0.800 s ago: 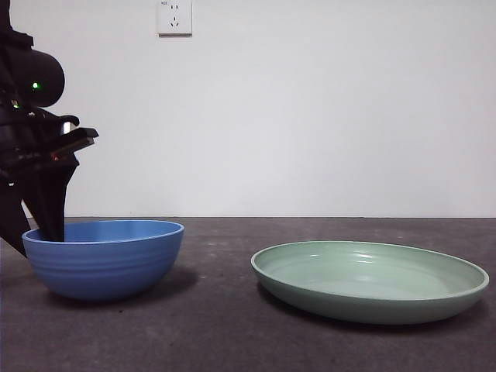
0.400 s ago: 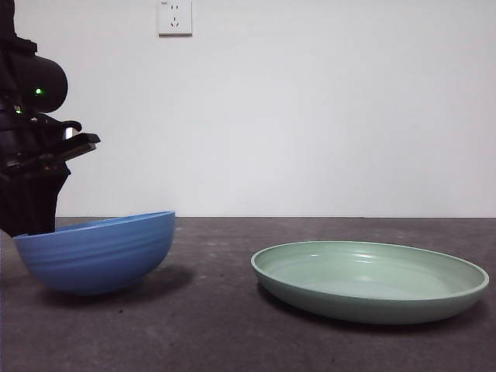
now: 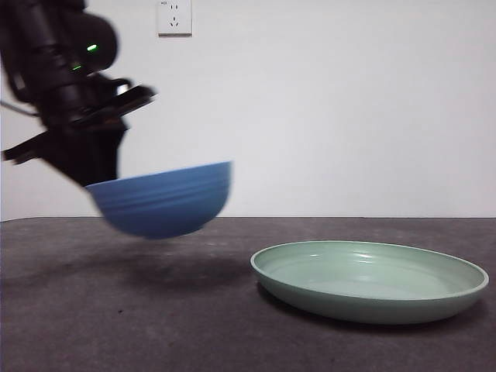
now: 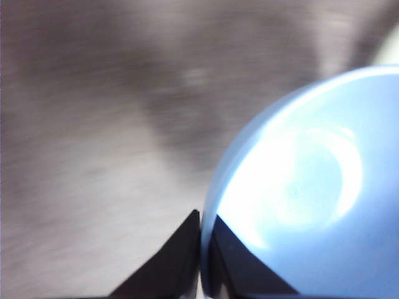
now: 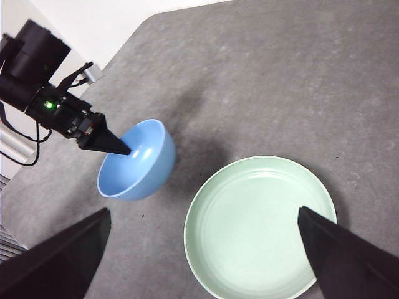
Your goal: Pick up the blue bowl, put it on the green plate, put it on desk
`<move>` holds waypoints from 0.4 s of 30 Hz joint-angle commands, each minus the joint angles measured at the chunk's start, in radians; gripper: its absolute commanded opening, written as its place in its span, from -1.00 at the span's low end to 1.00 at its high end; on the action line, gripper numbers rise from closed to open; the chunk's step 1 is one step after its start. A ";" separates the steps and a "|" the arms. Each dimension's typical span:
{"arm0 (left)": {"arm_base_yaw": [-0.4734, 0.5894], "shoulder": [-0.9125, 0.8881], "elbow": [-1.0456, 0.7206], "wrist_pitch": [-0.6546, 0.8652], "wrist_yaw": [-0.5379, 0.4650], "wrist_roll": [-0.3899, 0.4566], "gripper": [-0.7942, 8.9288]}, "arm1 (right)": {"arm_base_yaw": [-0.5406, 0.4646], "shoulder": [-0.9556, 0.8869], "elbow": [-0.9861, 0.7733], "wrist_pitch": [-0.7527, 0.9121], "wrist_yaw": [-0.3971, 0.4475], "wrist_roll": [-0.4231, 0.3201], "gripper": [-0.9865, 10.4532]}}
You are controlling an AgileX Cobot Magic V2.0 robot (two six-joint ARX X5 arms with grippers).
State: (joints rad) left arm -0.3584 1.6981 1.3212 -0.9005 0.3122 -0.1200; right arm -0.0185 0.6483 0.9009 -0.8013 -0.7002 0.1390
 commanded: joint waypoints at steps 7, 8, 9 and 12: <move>-0.209 0.174 0.209 0.009 -0.040 -0.050 -0.82 | 0.003 0.003 0.016 -0.010 0.069 -0.002 0.01; -0.227 0.197 0.234 0.007 -0.040 -0.051 -0.82 | 0.003 0.003 0.016 -0.016 0.090 -0.002 0.01; -0.245 0.222 0.260 0.006 -0.040 -0.051 -0.82 | 0.003 0.003 0.016 -0.022 0.108 -0.003 0.01; -0.296 0.300 0.347 -0.001 -0.047 -0.058 -0.82 | 0.003 0.003 0.016 -0.035 0.137 -0.019 0.01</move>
State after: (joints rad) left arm -0.6460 1.9747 1.6367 -0.9020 0.2672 -0.1680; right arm -0.0185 0.6483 0.9009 -0.8387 -0.5671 0.1345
